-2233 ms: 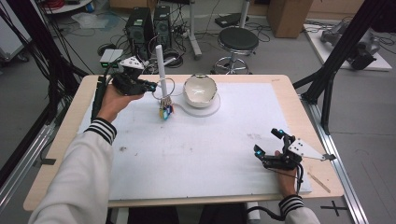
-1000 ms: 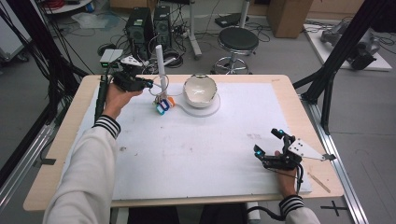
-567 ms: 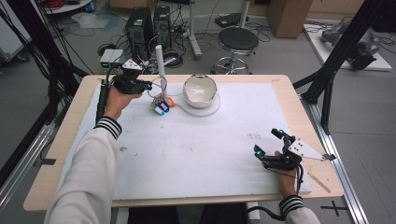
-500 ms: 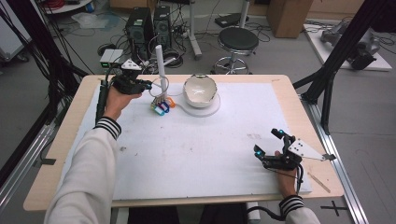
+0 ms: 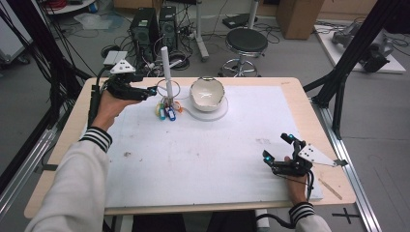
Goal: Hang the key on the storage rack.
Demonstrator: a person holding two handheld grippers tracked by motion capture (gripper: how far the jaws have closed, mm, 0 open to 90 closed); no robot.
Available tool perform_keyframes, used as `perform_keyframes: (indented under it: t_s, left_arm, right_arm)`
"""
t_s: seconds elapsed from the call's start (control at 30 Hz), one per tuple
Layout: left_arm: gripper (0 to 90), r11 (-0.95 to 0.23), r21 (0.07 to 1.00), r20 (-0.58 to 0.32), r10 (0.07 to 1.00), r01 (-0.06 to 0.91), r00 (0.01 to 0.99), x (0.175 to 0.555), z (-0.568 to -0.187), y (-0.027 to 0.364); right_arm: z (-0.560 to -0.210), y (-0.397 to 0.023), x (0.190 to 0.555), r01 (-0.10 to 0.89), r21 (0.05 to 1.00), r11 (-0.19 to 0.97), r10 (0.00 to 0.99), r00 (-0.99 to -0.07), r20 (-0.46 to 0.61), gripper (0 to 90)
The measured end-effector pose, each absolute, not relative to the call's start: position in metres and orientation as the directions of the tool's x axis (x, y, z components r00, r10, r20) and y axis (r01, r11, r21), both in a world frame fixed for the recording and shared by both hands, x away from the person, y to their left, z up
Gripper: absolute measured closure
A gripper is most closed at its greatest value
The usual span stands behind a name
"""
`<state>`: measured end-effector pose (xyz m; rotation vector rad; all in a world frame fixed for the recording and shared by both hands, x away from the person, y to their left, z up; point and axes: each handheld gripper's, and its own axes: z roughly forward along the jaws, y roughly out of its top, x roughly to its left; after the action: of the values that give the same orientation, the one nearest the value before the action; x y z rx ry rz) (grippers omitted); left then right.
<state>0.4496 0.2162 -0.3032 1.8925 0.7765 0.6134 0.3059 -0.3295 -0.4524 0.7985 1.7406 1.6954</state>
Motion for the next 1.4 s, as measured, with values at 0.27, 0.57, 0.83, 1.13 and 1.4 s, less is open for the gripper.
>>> perform_keyframes:
  t_s: [0.27, 0.57, 0.83, 1.13, 1.4]
  left_arm:
    - [6.1, -0.295, 0.943, 0.108, 0.712, 0.156, 0.694, 0.404, -0.31, 0.236]
    - [1.7, -0.221, 0.969, 0.08, 0.697, 0.108, 0.712, 0.345, -0.351, 0.254]
    - [1.7, -0.154, 0.982, 0.038, 0.72, 0.106, 0.693, 0.311, -0.397, 0.271]
    - [1.7, -0.075, 0.994, 0.002, 0.758, 0.083, 0.653, 0.285, -0.44, 0.287]
    - [1.7, -0.036, 0.999, 0.005, 0.774, 0.037, 0.633, 0.278, -0.45, 0.291]
  right_arm:
    - [-0.453, -0.329, 0.306, 0.016, 1.0, 0.021, 0.755, -0.656, -0.005, 1.0]
    - [-0.453, -0.329, 0.306, 0.026, 1.0, 0.018, 0.755, -0.655, 0.003, 1.0]
    - [-0.452, -0.329, 0.306, 0.025, 1.0, 0.016, 0.756, -0.655, 0.005, 1.0]
    - [-0.452, -0.329, 0.305, 0.025, 0.999, 0.025, 0.755, -0.655, -0.003, 1.0]
    - [-0.452, -0.329, 0.305, 0.023, 0.999, 0.026, 0.758, -0.652, -0.005, 1.0]
